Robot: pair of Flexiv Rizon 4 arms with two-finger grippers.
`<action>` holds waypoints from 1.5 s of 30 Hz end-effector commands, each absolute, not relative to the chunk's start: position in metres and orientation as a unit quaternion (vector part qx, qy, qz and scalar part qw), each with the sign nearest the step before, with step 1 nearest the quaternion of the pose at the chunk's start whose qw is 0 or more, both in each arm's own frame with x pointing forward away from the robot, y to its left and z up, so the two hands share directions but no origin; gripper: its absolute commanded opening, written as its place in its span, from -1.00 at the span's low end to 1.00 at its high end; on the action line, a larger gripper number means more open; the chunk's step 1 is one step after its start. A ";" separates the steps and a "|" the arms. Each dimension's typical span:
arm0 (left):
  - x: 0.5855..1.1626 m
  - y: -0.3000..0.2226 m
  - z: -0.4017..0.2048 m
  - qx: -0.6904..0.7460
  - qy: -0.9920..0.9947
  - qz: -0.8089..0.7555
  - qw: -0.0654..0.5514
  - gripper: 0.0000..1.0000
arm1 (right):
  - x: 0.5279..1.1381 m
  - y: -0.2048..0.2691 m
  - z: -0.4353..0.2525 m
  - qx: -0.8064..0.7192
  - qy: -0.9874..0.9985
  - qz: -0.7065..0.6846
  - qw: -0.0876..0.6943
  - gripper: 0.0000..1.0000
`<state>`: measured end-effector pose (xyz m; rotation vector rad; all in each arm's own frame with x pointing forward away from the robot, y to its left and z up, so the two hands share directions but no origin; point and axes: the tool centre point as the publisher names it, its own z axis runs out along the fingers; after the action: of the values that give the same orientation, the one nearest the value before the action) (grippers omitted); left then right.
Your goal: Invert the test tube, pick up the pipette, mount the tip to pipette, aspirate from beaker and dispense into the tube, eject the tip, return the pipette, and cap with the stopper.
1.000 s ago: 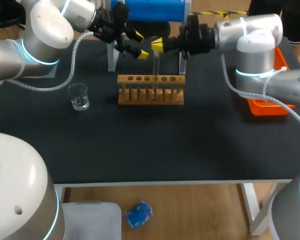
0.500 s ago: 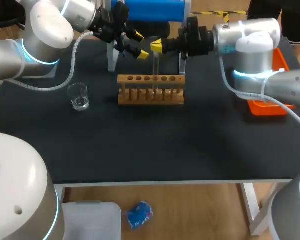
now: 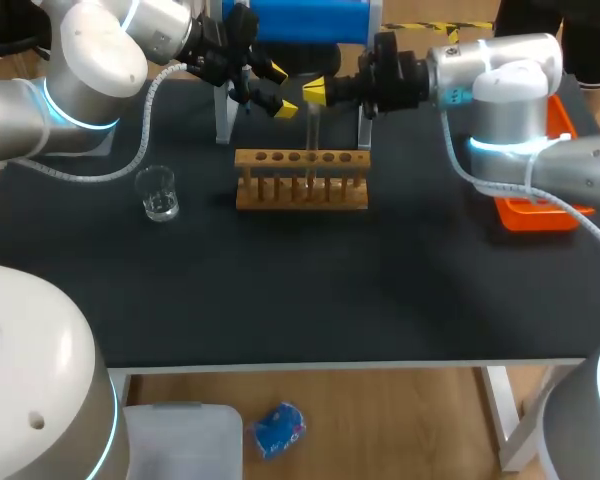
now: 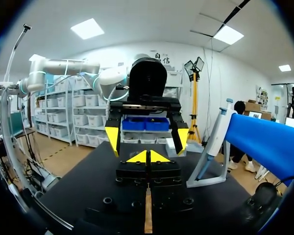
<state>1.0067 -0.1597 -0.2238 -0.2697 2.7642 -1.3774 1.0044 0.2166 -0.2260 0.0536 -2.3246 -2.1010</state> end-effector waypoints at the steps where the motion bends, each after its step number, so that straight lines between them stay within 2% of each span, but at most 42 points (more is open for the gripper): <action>1: 1.008 -0.159 -0.223 -0.086 0.892 -0.442 0.018 1.00 | 1.003 0.214 -0.222 0.024 -0.737 -0.675 -0.001 -1.00; 14: 1.008 -0.159 -0.223 -0.086 0.892 -0.442 0.018 1.00 | 1.001 0.200 -0.179 0.045 -0.755 -0.653 -0.029 -1.00; 15: 1.008 -0.159 -0.223 -0.086 0.892 -0.442 0.018 1.00 | 1.001 0.197 -0.177 0.044 -0.762 -0.646 -0.032 -0.80; 16: 1.008 -0.159 -0.223 -0.086 0.892 -0.442 0.018 1.00 | 1.000 0.195 -0.175 0.046 -0.767 -0.639 -0.035 -0.41; 17: 1.008 -0.159 -0.223 -0.086 0.892 -0.442 0.018 1.00 | 0.998 0.192 -0.174 0.047 -0.770 -0.635 -0.034 -0.14; 18: 1.008 -0.159 -0.223 -0.086 0.892 -0.442 0.018 1.00 | 0.997 0.189 -0.173 0.049 -0.779 -0.625 -0.034 1.00; 26: 1.008 -0.159 -0.223 -0.086 0.892 -0.442 0.018 1.00 | 0.986 0.165 -0.181 0.051 -0.844 -0.531 -0.051 1.00; 30: 1.007 -0.150 -0.218 -0.123 0.882 -0.452 0.046 1.00 | 0.982 0.152 -0.188 0.040 -0.851 -0.521 -0.058 1.00; 45: 0.988 -0.121 -0.212 -0.174 0.874 -0.447 0.079 1.00 | 0.967 0.104 -0.208 -0.033 -0.858 -0.506 -0.081 1.00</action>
<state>0.9994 -0.1262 -0.2138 -0.4935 2.6387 -1.3604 0.9784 0.1097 -0.2086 -0.0700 -2.8200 -1.6593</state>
